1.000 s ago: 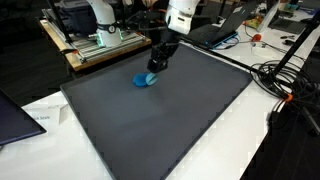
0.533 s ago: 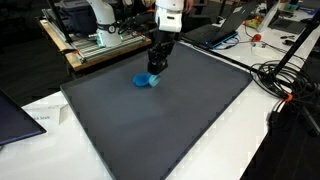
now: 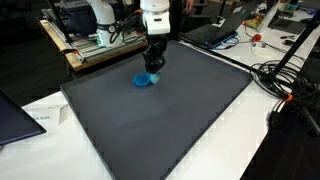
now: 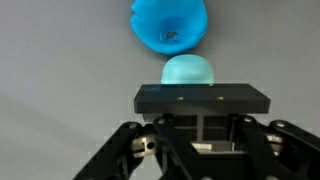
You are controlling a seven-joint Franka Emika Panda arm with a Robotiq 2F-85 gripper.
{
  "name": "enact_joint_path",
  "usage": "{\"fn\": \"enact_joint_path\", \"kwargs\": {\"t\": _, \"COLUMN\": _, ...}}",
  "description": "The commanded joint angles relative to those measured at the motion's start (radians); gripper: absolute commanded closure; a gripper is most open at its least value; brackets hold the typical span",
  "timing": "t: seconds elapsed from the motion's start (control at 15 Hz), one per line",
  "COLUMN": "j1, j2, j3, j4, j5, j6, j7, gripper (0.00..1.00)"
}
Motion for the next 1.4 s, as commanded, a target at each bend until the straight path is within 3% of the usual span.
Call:
{"fn": "enact_joint_path", "kwargs": {"t": 0.0, "j1": -0.040, "j2": -0.047, "j3": 0.013, "j4": -0.030, "j5": 0.103, "j6": -0.018, "j7": -0.127, "gripper": 0.77}}
{"fn": "enact_joint_path", "kwargs": {"t": 0.8, "j1": -0.115, "j2": -0.047, "j3": -0.013, "j4": -0.004, "j5": 0.333, "j6": -0.153, "j7": -0.471, "gripper": 0.77}}
{"fn": "enact_joint_path", "kwargs": {"t": 0.93, "j1": -0.128, "j2": -0.050, "j3": -0.019, "j4": -0.006, "j5": 0.404, "j6": -0.132, "j7": -0.505, "gripper": 0.77}}
{"fn": "enact_joint_path", "kwargs": {"t": 1.0, "j1": -0.100, "j2": -0.025, "j3": -0.027, "j4": 0.003, "j5": 0.337, "j6": -0.124, "j7": -0.452, "gripper": 0.52}}
{"fn": "enact_joint_path", "kwargs": {"t": 1.33, "j1": -0.111, "j2": -0.027, "j3": -0.033, "j4": 0.004, "j5": 0.373, "j6": -0.124, "j7": -0.479, "gripper": 0.52}}
